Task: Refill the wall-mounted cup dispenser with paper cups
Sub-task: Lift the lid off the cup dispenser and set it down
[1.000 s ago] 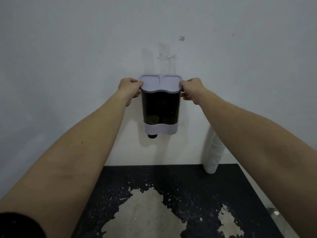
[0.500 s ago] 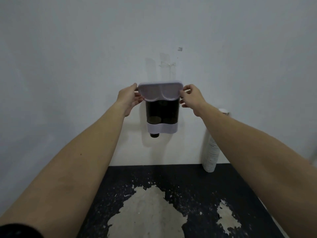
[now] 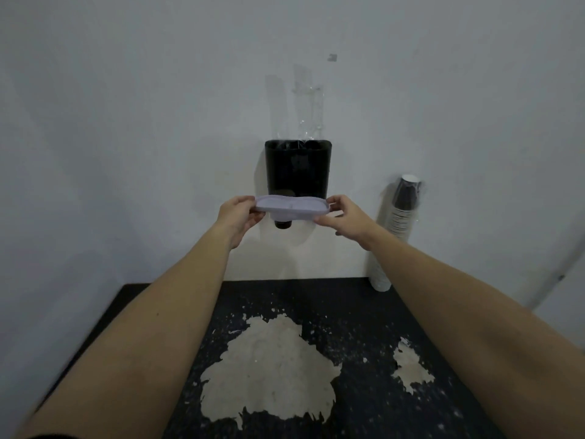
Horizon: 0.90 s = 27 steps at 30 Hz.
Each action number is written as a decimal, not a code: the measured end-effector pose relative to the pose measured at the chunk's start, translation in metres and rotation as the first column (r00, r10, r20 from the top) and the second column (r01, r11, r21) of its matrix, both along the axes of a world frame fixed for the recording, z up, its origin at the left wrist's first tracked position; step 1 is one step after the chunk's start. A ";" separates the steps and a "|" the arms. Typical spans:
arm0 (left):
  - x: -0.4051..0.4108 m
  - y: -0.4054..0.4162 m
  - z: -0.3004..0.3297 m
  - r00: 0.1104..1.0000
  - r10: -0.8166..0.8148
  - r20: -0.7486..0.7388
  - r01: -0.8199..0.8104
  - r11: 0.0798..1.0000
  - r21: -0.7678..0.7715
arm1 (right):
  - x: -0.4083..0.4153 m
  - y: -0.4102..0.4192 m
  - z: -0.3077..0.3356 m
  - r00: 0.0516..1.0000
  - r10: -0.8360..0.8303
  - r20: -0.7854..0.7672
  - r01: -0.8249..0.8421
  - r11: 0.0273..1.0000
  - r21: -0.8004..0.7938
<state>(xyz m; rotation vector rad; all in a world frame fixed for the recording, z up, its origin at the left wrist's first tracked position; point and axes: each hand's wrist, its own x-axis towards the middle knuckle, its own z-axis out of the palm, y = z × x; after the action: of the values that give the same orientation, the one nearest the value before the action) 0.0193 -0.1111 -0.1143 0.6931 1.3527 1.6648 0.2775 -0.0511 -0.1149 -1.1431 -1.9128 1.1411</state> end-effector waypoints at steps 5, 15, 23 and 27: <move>0.009 -0.006 -0.059 1.000 -0.018 0.020 0.019 0.995 -0.096 | 0.006 0.000 -0.054 0.998 -0.005 0.069 0.009 0.998 -0.061; 0.026 0.017 -0.173 0.996 -0.066 -0.051 0.045 0.940 -0.338 | 0.014 0.033 -0.173 0.975 -0.029 0.221 0.089 0.960 -0.266; 0.047 0.051 -0.294 0.913 -0.128 -0.388 -0.082 0.873 -0.480 | 0.014 0.068 -0.282 0.942 0.003 0.335 0.137 0.909 -0.394; 0.049 0.065 -0.334 0.811 -0.232 -0.537 -0.118 0.834 -0.539 | 0.013 0.085 -0.323 0.924 0.007 0.383 0.138 0.927 -0.349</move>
<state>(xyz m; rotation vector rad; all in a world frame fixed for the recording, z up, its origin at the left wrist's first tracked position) 0.0683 -0.0462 -0.4480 0.9183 2.1128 0.9222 0.2905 0.0341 -0.4379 -1.7322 -1.9634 1.3598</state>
